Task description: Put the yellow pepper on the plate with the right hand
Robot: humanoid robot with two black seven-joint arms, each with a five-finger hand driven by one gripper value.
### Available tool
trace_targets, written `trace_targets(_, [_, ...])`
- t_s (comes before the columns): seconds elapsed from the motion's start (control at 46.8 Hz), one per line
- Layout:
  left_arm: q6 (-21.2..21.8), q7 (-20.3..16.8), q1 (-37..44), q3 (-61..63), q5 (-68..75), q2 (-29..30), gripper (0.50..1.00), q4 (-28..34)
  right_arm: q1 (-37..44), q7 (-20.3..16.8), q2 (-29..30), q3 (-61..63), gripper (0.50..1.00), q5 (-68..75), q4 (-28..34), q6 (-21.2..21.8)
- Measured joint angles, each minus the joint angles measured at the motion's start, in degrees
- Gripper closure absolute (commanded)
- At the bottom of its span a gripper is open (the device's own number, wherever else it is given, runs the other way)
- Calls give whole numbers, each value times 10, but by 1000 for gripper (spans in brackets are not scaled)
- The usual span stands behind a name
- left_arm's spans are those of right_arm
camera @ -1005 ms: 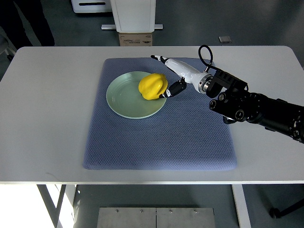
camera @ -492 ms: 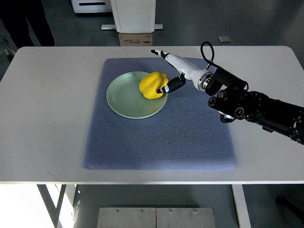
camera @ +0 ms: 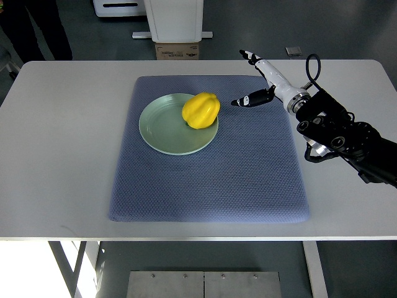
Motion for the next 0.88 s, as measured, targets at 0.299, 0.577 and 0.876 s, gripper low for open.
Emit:
trace_targets(0.299, [0,0,0,0,0,0,500,0,-64,14,-40,169,500,130,-1,24])
trace_targets(0.577, [0,0,0,0,0,0,500,0,-125,-6,-46,287,500,209,-1,82])
trace_targets(0.876, [0,0,0,0,0,0,500,0,-162,-37,-46,379,500,291,-1,110])
